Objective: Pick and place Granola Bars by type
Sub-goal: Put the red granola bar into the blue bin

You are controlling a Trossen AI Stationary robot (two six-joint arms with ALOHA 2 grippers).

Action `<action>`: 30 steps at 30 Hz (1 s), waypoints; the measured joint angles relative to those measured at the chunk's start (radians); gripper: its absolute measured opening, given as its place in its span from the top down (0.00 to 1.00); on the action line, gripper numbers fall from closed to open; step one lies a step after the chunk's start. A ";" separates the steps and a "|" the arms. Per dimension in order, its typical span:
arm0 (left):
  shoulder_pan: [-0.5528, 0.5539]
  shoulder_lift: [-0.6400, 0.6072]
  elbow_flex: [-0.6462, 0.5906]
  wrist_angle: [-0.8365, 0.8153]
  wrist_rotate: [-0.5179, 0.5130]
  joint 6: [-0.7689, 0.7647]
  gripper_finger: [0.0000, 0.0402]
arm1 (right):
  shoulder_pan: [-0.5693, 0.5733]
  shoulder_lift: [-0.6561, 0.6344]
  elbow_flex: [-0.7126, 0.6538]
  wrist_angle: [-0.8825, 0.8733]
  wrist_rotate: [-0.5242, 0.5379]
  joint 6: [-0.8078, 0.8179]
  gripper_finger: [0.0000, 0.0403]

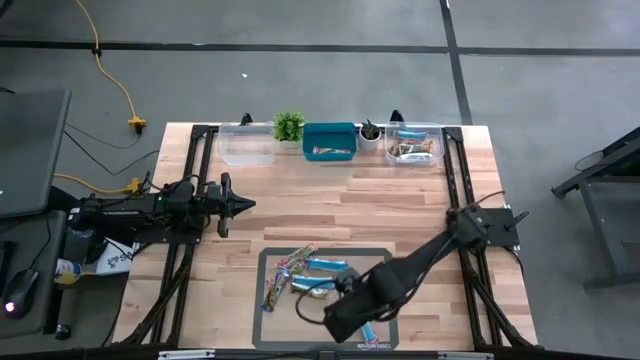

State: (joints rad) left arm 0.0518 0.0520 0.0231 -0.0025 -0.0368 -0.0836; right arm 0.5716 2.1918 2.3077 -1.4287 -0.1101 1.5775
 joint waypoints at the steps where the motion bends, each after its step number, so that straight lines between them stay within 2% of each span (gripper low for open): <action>1: 0.000 0.000 0.000 0.000 0.000 0.000 1.00 | 0.004 0.018 0.000 -0.012 -0.004 0.022 0.56; 7: 0.000 0.000 0.000 0.000 0.000 0.000 1.00 | 0.019 0.118 0.000 -0.021 -0.027 0.093 0.56; 14: 0.000 0.000 0.000 0.000 0.000 0.000 1.00 | 0.034 0.196 0.000 -0.029 -0.026 0.099 0.55; 25: 0.000 0.000 0.000 0.000 0.000 0.000 1.00 | 0.033 0.226 0.001 -0.026 0.032 0.134 0.44; 30: 0.000 0.000 0.000 0.000 0.000 0.000 1.00 | 0.038 0.246 0.001 -0.026 0.035 0.175 0.43</action>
State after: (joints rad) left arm 0.0517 0.0518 0.0230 -0.0025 -0.0368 -0.0834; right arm 0.6093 2.4381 2.3085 -1.4550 -0.0755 1.7521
